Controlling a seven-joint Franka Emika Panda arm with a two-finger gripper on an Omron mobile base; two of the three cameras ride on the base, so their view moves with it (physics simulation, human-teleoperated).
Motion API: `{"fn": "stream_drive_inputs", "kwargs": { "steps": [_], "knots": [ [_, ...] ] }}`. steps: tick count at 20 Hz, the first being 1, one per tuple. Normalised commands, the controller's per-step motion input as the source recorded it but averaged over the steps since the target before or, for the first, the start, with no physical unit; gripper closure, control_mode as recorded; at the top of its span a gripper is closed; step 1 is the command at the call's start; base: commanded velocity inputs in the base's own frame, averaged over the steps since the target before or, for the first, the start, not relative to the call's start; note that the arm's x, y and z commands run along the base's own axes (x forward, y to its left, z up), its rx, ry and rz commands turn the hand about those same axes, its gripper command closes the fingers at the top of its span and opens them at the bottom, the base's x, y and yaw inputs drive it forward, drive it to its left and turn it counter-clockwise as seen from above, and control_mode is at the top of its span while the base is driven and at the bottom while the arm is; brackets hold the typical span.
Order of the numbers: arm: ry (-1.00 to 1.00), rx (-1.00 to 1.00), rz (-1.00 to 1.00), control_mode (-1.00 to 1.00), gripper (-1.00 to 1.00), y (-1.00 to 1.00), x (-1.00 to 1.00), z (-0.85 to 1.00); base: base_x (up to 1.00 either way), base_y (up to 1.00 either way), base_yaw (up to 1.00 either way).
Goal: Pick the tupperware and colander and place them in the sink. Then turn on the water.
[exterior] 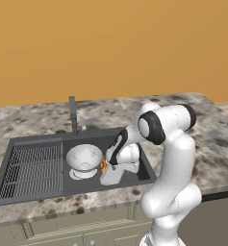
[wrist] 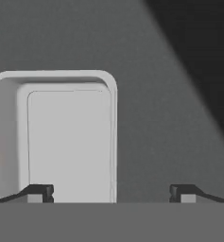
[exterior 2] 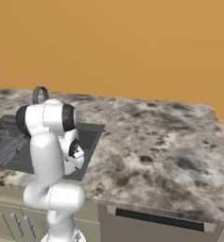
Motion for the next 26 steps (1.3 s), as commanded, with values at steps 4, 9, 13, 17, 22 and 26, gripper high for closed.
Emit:
{"fn": "stream_drive_inputs", "kwargs": {
  "steps": [4,9,13,17,22,26],
  "knots": [
    [-0.05,0.00,0.00,-1.00,-1.00,0.00,0.00,0.81,0.00,0.00,0.00],
    [-0.05,0.00,0.00,-1.00,-1.00,0.00,0.00,0.77,0.00,0.00,0.00],
    [0.00,0.00,0.02,-1.00,-1.00,0.00,0.00,0.60,0.00,0.00,0.00],
    [0.00,0.00,0.04,-1.00,-1.00,0.00,0.00,0.69,0.00,0.00,0.00],
    [0.00,0.00,0.11,-1.00,-1.00,0.00,0.00,0.68,0.00,0.00,0.00],
    [-0.01,0.00,0.15,-1.00,-1.00,0.00,0.00,0.46,0.00,0.00,0.00]
  ]
}}
